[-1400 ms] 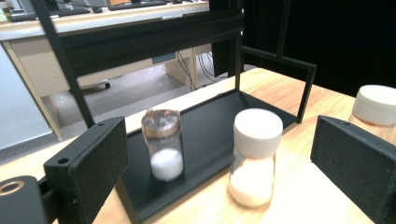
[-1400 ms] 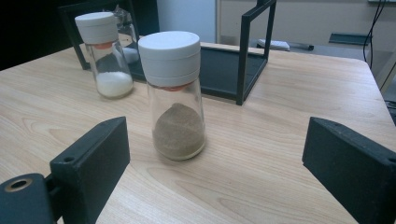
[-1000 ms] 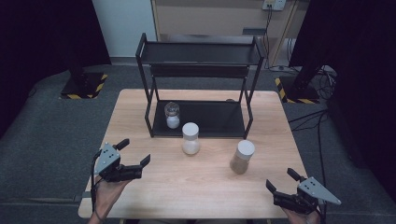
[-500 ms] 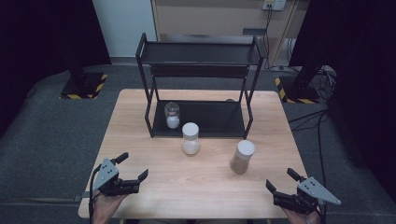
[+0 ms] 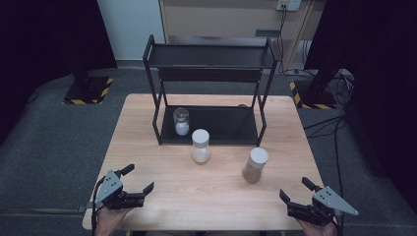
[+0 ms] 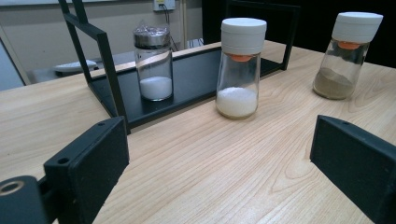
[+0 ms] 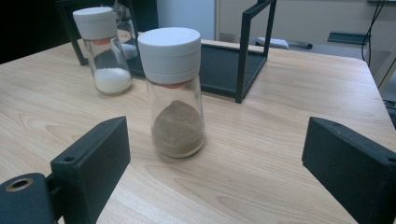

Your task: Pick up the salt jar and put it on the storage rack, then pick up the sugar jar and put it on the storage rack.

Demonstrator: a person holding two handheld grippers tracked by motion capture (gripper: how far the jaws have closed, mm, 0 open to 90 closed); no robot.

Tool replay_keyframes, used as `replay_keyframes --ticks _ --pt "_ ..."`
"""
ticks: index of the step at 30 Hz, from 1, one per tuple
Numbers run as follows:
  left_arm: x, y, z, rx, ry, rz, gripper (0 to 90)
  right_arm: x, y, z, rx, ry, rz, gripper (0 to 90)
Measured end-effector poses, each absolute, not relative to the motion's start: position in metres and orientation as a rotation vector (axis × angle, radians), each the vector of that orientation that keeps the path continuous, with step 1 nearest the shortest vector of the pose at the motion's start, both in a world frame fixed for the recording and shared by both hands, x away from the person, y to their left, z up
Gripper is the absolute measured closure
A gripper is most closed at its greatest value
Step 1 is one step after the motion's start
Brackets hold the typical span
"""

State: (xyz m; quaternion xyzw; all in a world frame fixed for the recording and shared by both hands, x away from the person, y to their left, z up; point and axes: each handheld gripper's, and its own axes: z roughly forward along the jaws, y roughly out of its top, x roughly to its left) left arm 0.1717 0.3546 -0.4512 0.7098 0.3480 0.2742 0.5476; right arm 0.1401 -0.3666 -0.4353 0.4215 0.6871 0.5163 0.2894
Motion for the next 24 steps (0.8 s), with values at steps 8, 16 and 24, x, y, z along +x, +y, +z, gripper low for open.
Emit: replay_keyframes --ticks 8,16,24 --pt "0.1712 0.3570 -0.4524 1.670 0.850 0.648 3.0 0.1405 -0.3669 -0.4354 1.124 1.838 1.381 7.9" --pt "0.1729 0.3548 -0.4511 1.691 0.844 0.641 3.0 0.1405 -0.3669 -0.4352 1.125 1.841 1.381 7.9" --pt "0.1735 0.3567 -0.4519 1.682 0.851 0.628 3.0 0.1401 -0.3672 -0.4355 1.126 1.833 1.383 7.8"
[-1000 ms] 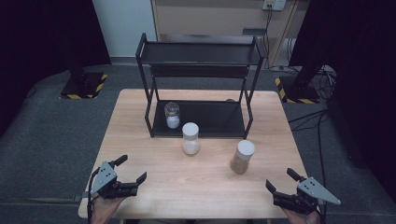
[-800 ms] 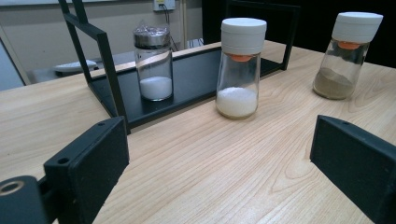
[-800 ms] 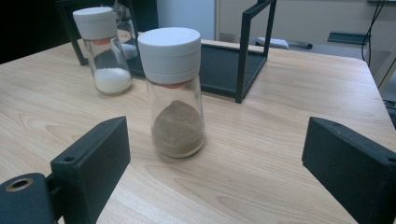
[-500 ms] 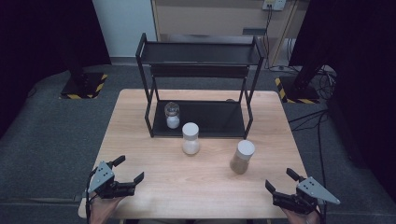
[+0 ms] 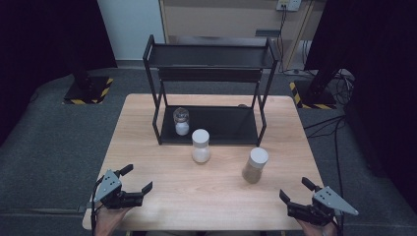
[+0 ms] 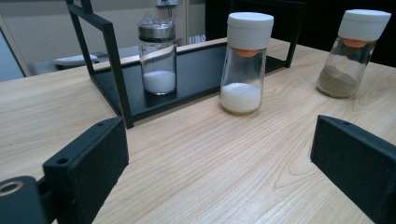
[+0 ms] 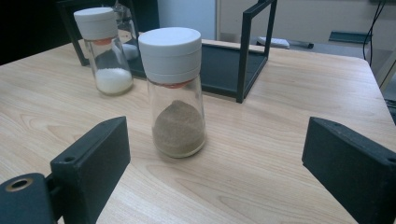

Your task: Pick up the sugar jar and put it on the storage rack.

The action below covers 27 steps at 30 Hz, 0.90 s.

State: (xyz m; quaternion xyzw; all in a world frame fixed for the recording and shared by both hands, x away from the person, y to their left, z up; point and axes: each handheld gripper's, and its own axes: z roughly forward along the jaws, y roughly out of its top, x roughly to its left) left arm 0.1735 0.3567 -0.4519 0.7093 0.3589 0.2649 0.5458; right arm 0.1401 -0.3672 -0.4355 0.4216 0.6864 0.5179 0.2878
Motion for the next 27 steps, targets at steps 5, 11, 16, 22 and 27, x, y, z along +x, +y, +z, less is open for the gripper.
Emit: replay_keyframes --ticks 5,11,16,22,27 --pt "0.1739 0.3564 -0.4514 1.687 0.852 0.624 3.0 0.1403 -0.3677 -0.4359 1.125 1.834 1.388 7.7" --pt "0.1745 0.3563 -0.4513 1.690 0.849 0.619 3.0 0.1396 -0.3687 -0.4368 1.125 1.823 1.400 7.0" --pt "0.1754 0.3567 -0.4513 1.692 0.855 0.613 2.4 0.1403 -0.3666 -0.4346 1.127 1.825 1.406 6.7" --pt "0.1747 0.3569 -0.4509 1.695 0.855 0.615 2.0 0.1406 -0.3619 -0.4301 1.114 1.831 1.406 6.7" --pt "0.1751 0.3571 -0.4509 1.694 0.861 0.612 1.5 0.1440 -0.3594 -0.4273 1.113 1.851 1.419 6.8"
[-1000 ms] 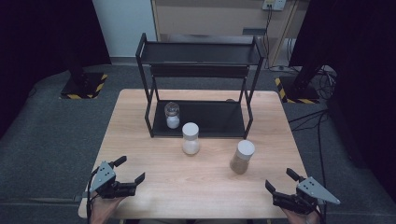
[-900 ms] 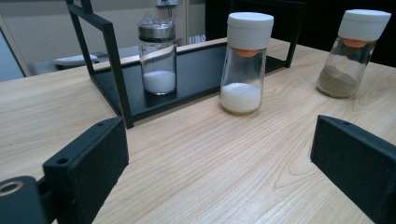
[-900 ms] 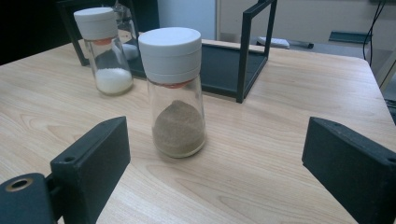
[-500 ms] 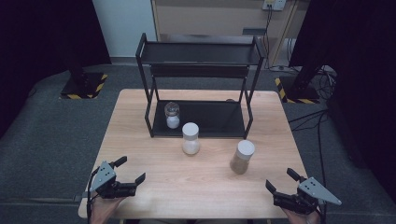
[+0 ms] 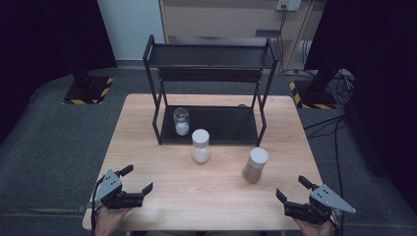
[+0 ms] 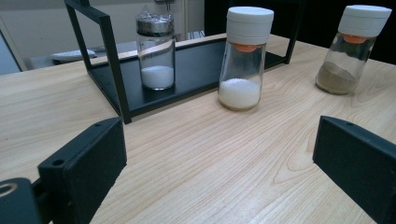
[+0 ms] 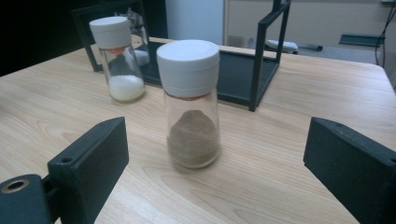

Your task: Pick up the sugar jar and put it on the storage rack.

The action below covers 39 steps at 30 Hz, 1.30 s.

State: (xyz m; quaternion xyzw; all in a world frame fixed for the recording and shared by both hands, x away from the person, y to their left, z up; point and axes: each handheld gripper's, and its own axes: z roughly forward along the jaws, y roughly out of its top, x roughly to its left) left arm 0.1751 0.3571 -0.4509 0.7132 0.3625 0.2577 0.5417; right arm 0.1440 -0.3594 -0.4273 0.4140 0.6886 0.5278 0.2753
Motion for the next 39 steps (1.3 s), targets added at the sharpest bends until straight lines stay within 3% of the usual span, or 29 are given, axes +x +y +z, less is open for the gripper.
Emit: replay_keyframes --ticks 39 --pt "0.174 0.357 -0.450 1.705 0.863 0.611 1.5 0.224 -0.303 -0.366 0.965 2.071 1.498 7.1"
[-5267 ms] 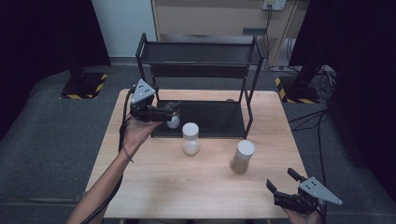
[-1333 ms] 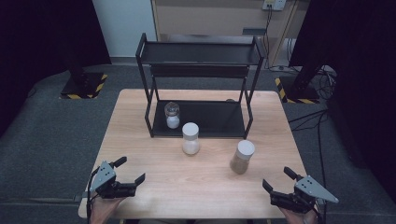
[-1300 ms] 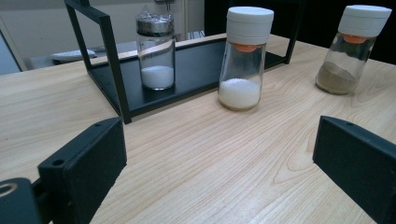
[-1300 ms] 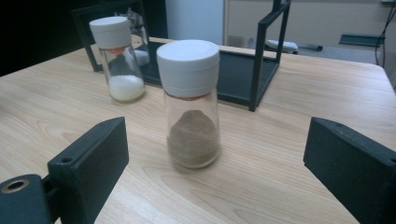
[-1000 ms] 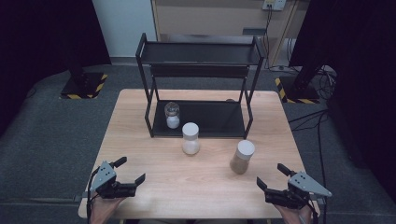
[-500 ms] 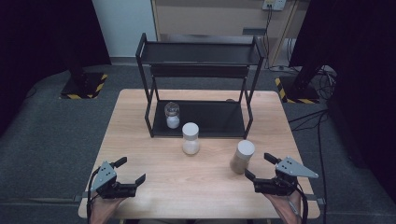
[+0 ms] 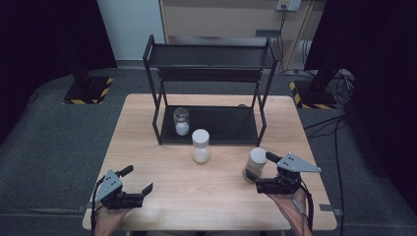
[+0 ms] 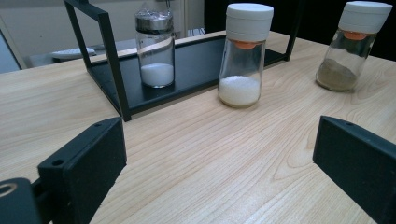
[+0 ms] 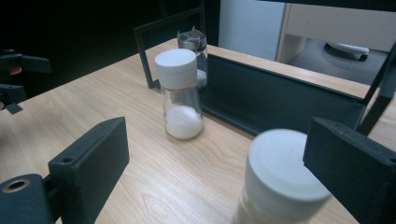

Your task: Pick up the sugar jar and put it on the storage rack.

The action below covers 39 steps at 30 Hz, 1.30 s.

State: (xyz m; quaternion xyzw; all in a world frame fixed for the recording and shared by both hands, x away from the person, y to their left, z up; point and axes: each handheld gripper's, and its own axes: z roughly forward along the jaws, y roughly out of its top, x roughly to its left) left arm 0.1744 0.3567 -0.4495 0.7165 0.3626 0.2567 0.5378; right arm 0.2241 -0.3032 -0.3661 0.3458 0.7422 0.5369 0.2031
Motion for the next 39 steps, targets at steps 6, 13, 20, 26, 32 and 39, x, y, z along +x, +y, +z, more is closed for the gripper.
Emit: replay_keyframes --ticks 6,13,20,26,32,39 --pt "0.174 0.357 -0.449 1.705 0.862 0.610 1.5 0.240 -0.287 -0.357 0.932 2.100 1.500 7.2" --pt "0.174 0.357 -0.449 1.704 0.861 0.610 1.5 0.265 -0.262 -0.351 0.900 2.147 1.512 7.3" --pt "0.174 0.358 -0.449 1.705 0.860 0.608 1.5 0.288 -0.239 -0.349 0.892 2.197 1.509 7.5" --pt "0.174 0.357 -0.449 1.707 0.860 0.609 1.6 0.308 -0.218 -0.348 0.884 2.229 1.507 7.7" --pt "0.174 0.358 -0.449 1.705 0.861 0.609 1.6 0.326 -0.199 -0.350 0.889 2.266 1.495 7.8" --pt "0.174 0.357 -0.449 1.710 0.859 0.609 1.6 0.345 -0.177 -0.357 0.901 2.298 1.469 8.1"
